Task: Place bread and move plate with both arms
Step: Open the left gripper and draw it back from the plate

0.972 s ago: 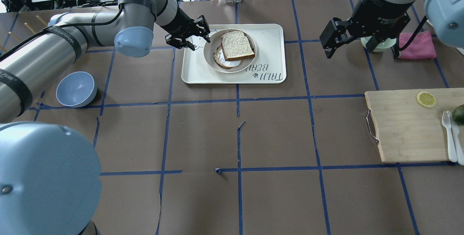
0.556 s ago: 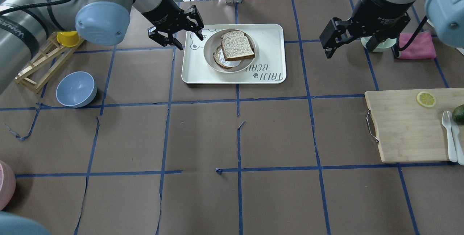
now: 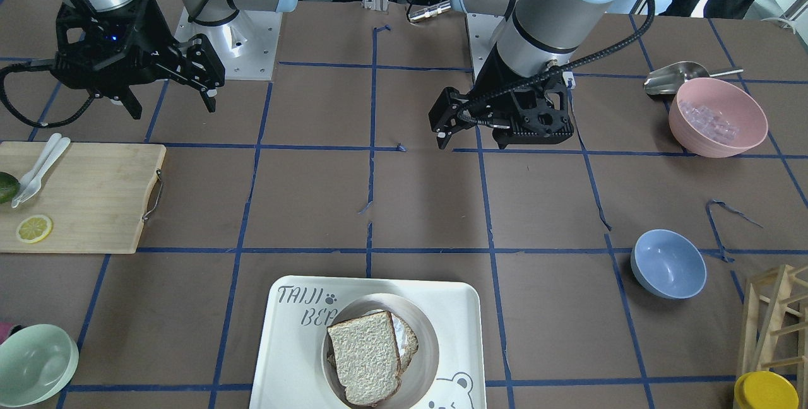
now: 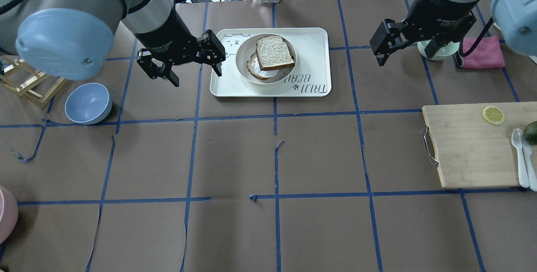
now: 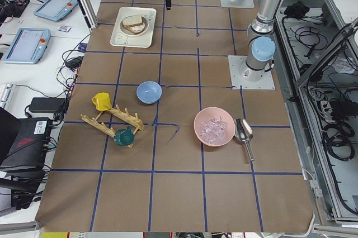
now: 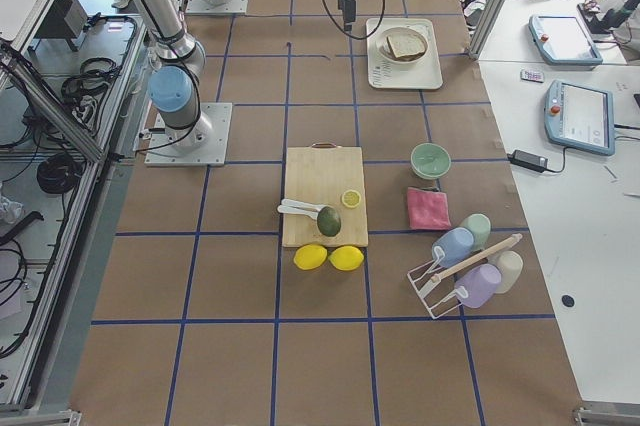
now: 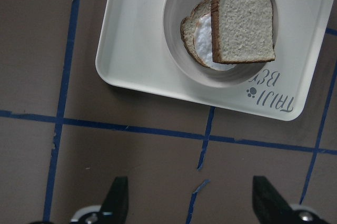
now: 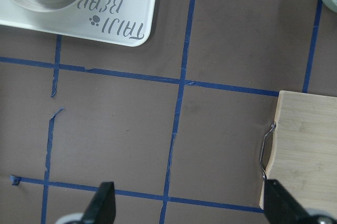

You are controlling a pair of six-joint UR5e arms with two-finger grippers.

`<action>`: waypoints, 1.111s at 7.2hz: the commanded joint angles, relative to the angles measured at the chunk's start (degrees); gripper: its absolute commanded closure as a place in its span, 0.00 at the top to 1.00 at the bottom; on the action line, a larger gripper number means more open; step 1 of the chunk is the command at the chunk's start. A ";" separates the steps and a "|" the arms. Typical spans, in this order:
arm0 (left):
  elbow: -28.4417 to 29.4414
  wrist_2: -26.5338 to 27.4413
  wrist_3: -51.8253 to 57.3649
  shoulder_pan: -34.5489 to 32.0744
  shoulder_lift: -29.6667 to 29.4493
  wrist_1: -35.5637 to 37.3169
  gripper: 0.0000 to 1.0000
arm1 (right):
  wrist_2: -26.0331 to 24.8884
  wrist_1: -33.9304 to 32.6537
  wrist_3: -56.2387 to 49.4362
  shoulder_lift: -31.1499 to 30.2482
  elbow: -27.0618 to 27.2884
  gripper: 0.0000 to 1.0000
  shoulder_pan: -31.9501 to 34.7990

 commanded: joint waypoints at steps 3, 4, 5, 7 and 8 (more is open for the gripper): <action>0.59 5.01 7.77 1.21 2.83 -0.89 1.00 | -1.73 -0.31 3.53 -0.17 -0.30 1.00 1.78; 2.08 5.01 7.68 1.74 1.78 -1.15 1.00 | -1.21 -0.31 3.71 0.09 -1.26 1.00 1.95; 1.49 5.10 7.94 1.75 2.12 -1.33 1.00 | -1.29 -0.05 3.71 0.62 -1.79 1.00 2.13; 1.48 5.10 7.86 1.83 2.30 -1.24 1.00 | -0.51 0.13 3.88 0.80 -2.75 1.00 2.13; 1.48 5.01 7.77 1.83 2.12 -1.07 1.00 | -0.50 0.39 4.23 0.80 -2.67 1.00 2.13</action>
